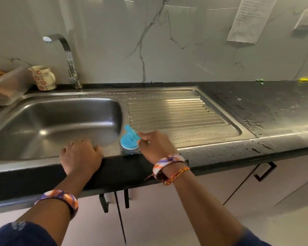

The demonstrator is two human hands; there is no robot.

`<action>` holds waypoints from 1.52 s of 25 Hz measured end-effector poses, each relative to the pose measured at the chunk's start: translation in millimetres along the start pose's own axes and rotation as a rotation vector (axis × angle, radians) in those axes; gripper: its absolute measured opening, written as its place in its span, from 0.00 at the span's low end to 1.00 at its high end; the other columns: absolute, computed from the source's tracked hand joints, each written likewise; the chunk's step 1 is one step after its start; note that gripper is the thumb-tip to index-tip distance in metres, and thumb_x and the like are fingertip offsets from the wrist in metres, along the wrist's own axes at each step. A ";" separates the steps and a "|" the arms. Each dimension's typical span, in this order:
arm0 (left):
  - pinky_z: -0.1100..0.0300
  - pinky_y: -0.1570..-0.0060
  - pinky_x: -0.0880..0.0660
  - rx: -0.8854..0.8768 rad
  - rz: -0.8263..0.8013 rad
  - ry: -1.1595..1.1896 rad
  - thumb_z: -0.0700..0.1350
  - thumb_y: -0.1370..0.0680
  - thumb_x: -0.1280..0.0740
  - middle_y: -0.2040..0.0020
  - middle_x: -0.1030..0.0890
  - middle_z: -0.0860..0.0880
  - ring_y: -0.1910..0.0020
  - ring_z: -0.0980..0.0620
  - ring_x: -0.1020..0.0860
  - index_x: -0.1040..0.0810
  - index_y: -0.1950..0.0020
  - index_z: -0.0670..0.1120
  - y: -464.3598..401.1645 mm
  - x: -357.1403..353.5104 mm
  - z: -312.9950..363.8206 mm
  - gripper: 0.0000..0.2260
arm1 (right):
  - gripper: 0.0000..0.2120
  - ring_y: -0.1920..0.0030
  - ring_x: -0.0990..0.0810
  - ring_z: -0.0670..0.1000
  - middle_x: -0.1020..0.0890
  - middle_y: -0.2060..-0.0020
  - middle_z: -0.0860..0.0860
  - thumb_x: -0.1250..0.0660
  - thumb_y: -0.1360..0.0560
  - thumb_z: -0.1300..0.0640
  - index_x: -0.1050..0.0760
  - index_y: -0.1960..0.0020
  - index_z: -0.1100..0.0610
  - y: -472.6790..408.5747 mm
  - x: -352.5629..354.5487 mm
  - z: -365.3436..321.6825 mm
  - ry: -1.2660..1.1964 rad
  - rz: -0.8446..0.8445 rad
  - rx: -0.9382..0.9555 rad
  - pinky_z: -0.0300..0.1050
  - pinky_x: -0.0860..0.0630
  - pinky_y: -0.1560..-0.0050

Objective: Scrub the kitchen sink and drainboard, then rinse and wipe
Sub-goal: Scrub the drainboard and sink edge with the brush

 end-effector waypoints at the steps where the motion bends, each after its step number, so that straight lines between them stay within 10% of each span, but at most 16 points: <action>1: 0.54 0.56 0.31 0.001 0.000 0.003 0.51 0.23 0.39 0.65 0.26 0.46 0.61 0.48 0.27 0.28 0.65 0.45 -0.6 -0.7 0.0 0.14 | 0.17 0.44 0.21 0.55 0.21 0.40 0.54 0.42 0.21 0.55 0.28 0.33 0.49 -1.4 18.6 19.5 0.028 0.035 -0.036 0.47 0.25 0.43; 9: 0.55 0.58 0.30 0.011 -0.028 0.007 0.52 0.24 0.38 0.66 0.25 0.46 0.63 0.48 0.27 0.24 0.65 0.45 -5.3 -7.6 2.6 0.14 | 0.16 0.54 0.26 0.57 0.20 0.45 0.62 0.40 0.22 0.59 0.24 0.37 0.61 18.6 185.0 180.3 0.180 0.370 -0.546 0.44 0.31 0.52; 14: 0.56 0.59 0.31 0.014 -0.040 0.012 0.52 0.24 0.39 0.66 0.26 0.47 0.63 0.48 0.27 0.25 0.64 0.45 -4.0 -7.7 2.8 0.14 | 0.16 0.43 0.21 0.55 0.20 0.42 0.58 0.40 0.22 0.60 0.25 0.36 0.58 -3.8 56.3 66.6 -0.048 0.147 -0.208 0.42 0.27 0.44; 18: 0.55 0.58 0.29 0.075 -0.050 0.027 0.52 0.23 0.39 0.62 0.28 0.45 0.61 0.48 0.30 0.22 0.57 0.43 -0.9 -3.6 -0.9 0.14 | 0.16 0.60 0.25 0.49 0.18 0.49 0.54 0.41 0.21 0.56 0.26 0.34 0.52 -16.8 -21.7 -13.3 -0.134 -0.067 0.017 0.41 0.29 0.59; 25: 0.55 0.57 0.29 0.026 -0.034 0.028 0.52 0.24 0.39 0.63 0.27 0.45 0.61 0.48 0.28 0.25 0.63 0.45 -3.1 -5.4 2.5 0.13 | 0.16 0.69 0.30 0.51 0.26 0.70 0.53 0.38 0.22 0.54 0.22 0.39 0.62 -16.6 133.2 177.1 0.033 0.225 -0.413 0.42 0.35 0.68; 29: 0.55 0.57 0.28 0.015 -0.041 0.041 0.51 0.24 0.38 0.64 0.26 0.46 0.60 0.48 0.27 0.26 0.66 0.46 -5.6 -8.1 1.6 0.13 | 0.16 0.56 0.23 0.58 0.20 0.53 0.62 0.39 0.21 0.54 0.23 0.39 0.61 4.9 199.2 226.2 0.194 0.385 -0.620 0.45 0.28 0.55; 38: 0.53 0.54 0.30 0.000 -0.069 0.042 0.51 0.23 0.39 0.59 0.24 0.45 0.56 0.48 0.27 0.24 0.58 0.44 -5.8 -9.1 4.0 0.12 | 0.18 0.44 0.22 0.54 0.21 0.43 0.55 0.47 0.19 0.53 0.35 0.29 0.50 3.8 -23.5 -23.3 0.310 0.087 0.170 0.46 0.25 0.48</action>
Point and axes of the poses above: each hand's wrist, its own y-axis away from the middle knuckle, its own x-axis out of the back of the hand, z = x × y, the point moved 10 cm from there along -y, towards the middle knuckle
